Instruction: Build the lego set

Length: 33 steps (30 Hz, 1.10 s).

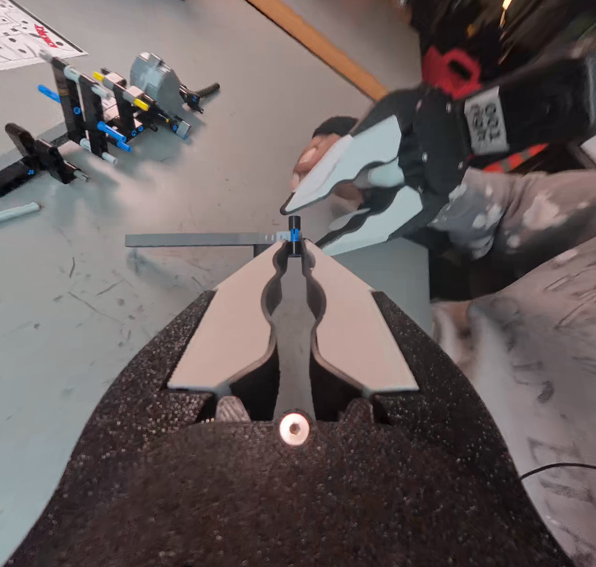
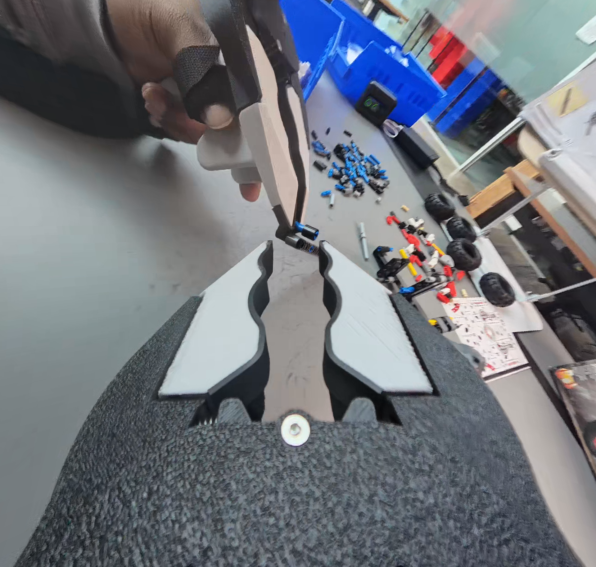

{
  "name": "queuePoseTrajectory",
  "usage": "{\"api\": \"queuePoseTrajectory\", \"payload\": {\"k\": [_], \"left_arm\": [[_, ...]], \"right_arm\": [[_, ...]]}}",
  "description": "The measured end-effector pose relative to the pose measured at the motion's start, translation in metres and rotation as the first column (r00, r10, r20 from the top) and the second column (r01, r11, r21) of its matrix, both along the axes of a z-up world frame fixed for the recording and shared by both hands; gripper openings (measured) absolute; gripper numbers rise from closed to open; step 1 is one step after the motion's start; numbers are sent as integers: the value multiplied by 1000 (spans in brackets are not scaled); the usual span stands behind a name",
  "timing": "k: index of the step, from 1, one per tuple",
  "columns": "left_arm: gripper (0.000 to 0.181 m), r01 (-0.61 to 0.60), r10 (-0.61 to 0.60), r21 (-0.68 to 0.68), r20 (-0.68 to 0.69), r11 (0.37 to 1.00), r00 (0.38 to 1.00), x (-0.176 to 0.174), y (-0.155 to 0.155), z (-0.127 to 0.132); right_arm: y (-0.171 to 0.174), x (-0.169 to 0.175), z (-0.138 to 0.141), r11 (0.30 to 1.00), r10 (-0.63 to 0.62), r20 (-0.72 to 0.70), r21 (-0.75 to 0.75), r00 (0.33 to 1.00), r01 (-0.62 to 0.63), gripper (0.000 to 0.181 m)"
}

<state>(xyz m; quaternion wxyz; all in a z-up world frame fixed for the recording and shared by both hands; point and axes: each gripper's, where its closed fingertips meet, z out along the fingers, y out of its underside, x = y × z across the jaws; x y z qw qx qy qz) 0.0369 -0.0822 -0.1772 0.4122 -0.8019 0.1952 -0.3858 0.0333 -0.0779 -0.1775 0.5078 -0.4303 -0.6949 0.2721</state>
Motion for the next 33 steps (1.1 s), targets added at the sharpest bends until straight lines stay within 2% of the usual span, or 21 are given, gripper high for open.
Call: {"api": "queuePoseTrajectory", "payload": {"k": [3,6,14,19,21,24,27,29,31,33], "left_arm": [[10,-10,28,-75,238,997,971,-5,4,18],[9,5,37,-117,355,993,934,-8,5,25],[9,33,39,-159,428,987,903,-5,3,26],[9,67,12,-154,467,986,884,-3,0,30],[17,84,-27,-94,486,992,873,-5,-4,40],[30,55,-79,74,385,996,920,-14,-9,51],[42,42,-79,227,154,973,985,-16,-10,46],[48,87,-115,273,88,958,989,-5,-15,44],[52,157,-184,274,76,949,980,13,-24,41],[37,212,-238,266,70,940,969,27,-31,39]], "right_arm": [[4,-9,19,993,-63,-97,91,993,72,32],[2,-16,23,989,-68,-111,121,991,82,33],[3,-16,25,972,-71,-129,212,989,97,26],[0,-13,28,988,-33,-147,143,989,54,25],[0,-10,35,997,-19,-180,72,984,32,26],[-3,-1,52,986,32,-277,-150,960,-76,26],[-12,9,71,887,87,-376,-393,923,-244,26],[-18,12,79,828,115,-418,-461,901,-320,26],[-26,12,81,787,147,-433,-494,889,-370,26],[-33,12,80,771,178,-430,-498,885,-397,26]]}}
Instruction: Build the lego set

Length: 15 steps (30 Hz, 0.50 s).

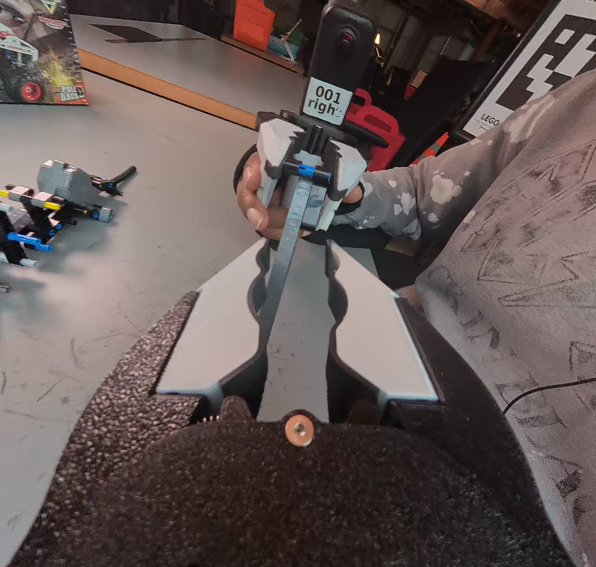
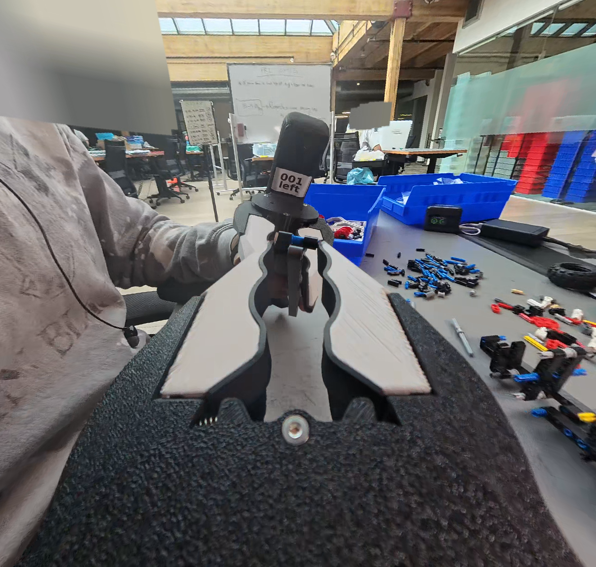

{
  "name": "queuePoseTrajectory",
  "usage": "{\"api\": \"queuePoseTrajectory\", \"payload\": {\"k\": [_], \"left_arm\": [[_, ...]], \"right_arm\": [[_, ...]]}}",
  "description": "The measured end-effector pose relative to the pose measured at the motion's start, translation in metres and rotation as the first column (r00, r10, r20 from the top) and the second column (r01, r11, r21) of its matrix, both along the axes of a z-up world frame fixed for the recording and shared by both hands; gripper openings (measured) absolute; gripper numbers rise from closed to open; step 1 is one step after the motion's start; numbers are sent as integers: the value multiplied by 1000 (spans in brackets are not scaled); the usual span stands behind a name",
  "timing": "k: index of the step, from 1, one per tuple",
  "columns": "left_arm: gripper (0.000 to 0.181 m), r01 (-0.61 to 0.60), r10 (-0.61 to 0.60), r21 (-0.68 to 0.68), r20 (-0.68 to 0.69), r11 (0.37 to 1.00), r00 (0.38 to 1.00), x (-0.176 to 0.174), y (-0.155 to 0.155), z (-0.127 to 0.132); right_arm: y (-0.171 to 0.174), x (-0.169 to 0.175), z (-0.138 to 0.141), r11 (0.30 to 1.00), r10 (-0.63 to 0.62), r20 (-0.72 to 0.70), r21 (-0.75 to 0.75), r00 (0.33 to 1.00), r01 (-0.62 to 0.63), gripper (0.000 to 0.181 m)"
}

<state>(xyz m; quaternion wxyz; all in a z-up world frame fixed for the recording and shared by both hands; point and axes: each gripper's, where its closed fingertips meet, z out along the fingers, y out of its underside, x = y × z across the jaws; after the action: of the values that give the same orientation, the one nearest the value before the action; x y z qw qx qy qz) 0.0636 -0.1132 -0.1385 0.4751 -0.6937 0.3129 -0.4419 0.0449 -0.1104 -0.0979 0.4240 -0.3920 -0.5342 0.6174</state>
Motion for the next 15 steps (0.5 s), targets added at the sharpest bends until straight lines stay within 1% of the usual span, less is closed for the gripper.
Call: {"api": "queuePoseTrajectory", "payload": {"k": [2,3,9,15], "left_arm": [[15,17,-17,-2,-25,1000,1000,5,-2,-4],[13,21,-21,4,-38,1000,999,5,-3,-5],[10,-26,34,44,-181,999,983,-2,-2,-19],[9,-94,106,49,-376,994,921,-13,7,-48]], "right_arm": [[-8,2,-2,999,42,9,5,999,-42,26],[-8,2,-3,999,43,15,11,999,-43,26],[-3,2,-20,995,9,100,100,995,-19,26],[7,0,-48,959,-81,212,282,974,19,27]]}}
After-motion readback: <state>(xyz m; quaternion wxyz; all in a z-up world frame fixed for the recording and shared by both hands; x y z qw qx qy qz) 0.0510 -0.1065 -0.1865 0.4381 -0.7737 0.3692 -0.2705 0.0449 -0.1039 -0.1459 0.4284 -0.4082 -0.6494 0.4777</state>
